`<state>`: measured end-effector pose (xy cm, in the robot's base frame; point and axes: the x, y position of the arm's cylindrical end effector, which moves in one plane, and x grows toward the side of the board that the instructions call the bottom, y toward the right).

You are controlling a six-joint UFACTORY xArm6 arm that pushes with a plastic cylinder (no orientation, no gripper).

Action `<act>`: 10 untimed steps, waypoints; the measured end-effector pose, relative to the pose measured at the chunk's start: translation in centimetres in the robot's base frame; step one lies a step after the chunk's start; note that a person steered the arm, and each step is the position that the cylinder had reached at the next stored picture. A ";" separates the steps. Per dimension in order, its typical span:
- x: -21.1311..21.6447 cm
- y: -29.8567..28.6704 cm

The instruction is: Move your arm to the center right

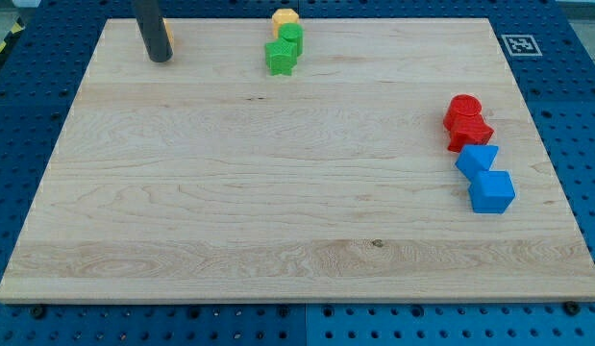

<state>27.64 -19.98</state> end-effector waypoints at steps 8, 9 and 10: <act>8.3 14.4; 8.2 14.2; 5.9 12.5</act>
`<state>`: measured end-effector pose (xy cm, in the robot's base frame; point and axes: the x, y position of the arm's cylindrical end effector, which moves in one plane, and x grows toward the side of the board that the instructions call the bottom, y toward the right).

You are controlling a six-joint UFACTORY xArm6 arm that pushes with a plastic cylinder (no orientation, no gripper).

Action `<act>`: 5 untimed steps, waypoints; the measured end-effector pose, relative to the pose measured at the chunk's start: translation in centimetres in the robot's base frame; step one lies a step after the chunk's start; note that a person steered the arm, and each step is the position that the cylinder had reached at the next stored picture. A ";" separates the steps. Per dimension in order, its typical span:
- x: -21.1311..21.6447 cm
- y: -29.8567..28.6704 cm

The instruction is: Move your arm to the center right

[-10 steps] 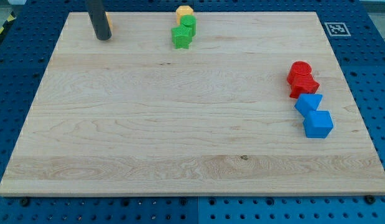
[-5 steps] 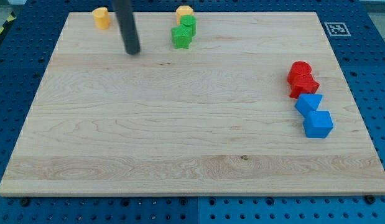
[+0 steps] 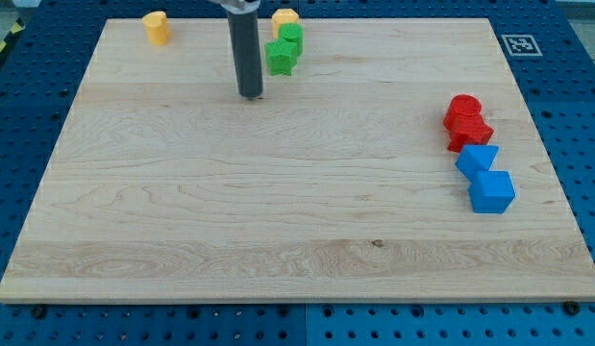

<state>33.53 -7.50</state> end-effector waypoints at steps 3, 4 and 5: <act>1.4 3.7; 1.5 9.9; 1.5 16.5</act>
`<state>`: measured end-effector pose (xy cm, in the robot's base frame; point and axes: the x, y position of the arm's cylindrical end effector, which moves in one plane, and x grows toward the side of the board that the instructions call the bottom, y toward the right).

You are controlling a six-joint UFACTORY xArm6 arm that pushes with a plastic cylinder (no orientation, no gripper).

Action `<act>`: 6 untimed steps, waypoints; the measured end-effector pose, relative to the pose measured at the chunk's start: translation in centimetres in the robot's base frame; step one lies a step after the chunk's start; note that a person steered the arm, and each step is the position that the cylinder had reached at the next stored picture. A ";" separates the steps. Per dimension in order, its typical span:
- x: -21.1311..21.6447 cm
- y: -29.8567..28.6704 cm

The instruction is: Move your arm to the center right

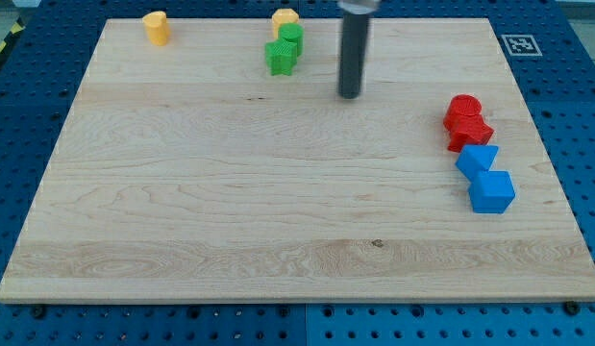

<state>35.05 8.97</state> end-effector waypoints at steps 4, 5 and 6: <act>4.6 23.5; 8.5 21.5; 9.8 19.7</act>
